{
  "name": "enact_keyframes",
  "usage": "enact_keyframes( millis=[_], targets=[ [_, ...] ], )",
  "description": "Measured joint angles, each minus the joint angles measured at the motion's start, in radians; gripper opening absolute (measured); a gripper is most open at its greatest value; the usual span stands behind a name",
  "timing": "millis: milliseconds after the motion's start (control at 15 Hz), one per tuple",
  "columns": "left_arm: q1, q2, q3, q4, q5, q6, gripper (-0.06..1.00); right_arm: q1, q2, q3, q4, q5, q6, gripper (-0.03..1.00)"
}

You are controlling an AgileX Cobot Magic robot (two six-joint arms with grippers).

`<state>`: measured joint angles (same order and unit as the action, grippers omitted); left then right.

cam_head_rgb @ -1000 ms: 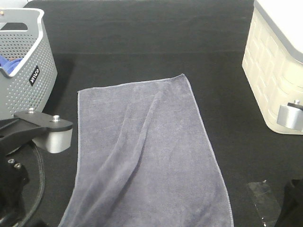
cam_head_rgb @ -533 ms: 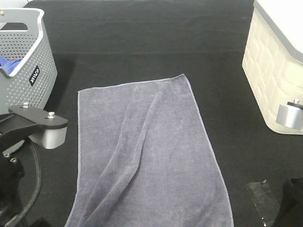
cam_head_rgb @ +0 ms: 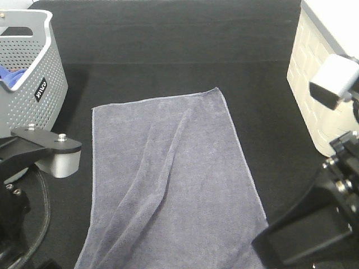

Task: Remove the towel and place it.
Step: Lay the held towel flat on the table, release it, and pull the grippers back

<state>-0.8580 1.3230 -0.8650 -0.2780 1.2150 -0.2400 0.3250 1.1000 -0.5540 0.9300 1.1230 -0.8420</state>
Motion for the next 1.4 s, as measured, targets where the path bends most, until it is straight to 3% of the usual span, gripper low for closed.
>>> enact_keyframes(
  millis=[67, 400, 600, 867, 1067, 1400],
  targets=[
    [0.000, 0.000, 0.000, 0.000, 0.000, 0.000, 0.83, 0.000, 0.000, 0.000, 0.000, 0.000, 0.000, 0.69],
    [0.000, 0.000, 0.000, -0.001, -0.066, 0.000, 0.83, 0.000, 0.000, 0.133, 0.245, -0.069, -0.394, 0.69],
    [0.000, 0.000, 0.000, -0.004, -0.157, 0.000, 0.78, 0.001, 0.000, 0.151, 0.326, -0.092, -0.513, 0.66],
    [0.000, 0.000, 0.000, -0.007, -0.318, 0.000, 0.76, 0.001, 0.000, 0.151, 0.345, -0.206, -0.503, 0.65],
    [0.000, 0.000, 0.000, 0.016, -0.379, 0.000, 0.76, 0.001, 0.003, 0.151, 0.346, -0.281, -0.461, 0.64],
    [0.000, 0.000, 0.000, 0.053, -0.412, 0.000, 0.76, 0.001, 0.195, 0.151, 0.375, -0.355, -0.435, 0.45]
  ],
)
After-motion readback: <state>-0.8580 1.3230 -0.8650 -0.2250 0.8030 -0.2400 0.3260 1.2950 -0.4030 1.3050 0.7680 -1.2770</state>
